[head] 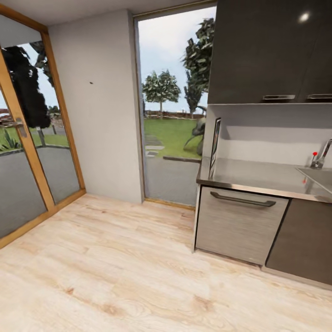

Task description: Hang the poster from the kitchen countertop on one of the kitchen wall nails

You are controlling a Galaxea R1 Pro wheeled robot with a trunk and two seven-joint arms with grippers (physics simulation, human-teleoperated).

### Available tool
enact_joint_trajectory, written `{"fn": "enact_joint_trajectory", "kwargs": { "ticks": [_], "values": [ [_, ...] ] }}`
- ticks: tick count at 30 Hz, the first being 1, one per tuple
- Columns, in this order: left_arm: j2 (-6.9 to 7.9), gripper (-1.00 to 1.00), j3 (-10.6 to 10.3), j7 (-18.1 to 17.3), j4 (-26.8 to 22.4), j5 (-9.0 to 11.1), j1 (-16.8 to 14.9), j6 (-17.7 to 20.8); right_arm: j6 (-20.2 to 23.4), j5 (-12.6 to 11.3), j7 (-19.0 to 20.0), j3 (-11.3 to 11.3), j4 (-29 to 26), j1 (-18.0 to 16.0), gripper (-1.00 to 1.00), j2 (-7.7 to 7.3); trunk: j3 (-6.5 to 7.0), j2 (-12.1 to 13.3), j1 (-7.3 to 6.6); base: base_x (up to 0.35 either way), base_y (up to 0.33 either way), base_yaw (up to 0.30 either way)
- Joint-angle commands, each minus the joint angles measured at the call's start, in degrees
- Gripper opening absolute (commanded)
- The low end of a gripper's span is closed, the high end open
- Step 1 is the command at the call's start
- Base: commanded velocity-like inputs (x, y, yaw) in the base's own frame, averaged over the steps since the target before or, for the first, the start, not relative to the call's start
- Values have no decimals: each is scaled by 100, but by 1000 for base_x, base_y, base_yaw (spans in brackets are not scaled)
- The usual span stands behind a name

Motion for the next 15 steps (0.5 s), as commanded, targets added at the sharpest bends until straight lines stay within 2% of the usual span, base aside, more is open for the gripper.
{"fn": "enact_joint_trajectory", "kwargs": {
  "ticks": [1, 10, 15],
  "values": [
    [-1, 100, 4, 0, -3, -4, 1, -11, -18, -3, 0, 0, 5, -3, 100, 0, -5, -2, 2, 125, 13, -16],
    [5, 100, 10, 2, 3, -4, 1, -19, -28, -34, -1, -13, -145, 0, 100, 35, -5, -2, 2, 33, 3, -4],
    [7, 100, 12, 2, 1, -4, 1, -20, -30, -9, -16, 10, -1065, 1, 100, 70, -5, -2, 2, 3, 0, 0]
  ]
}}
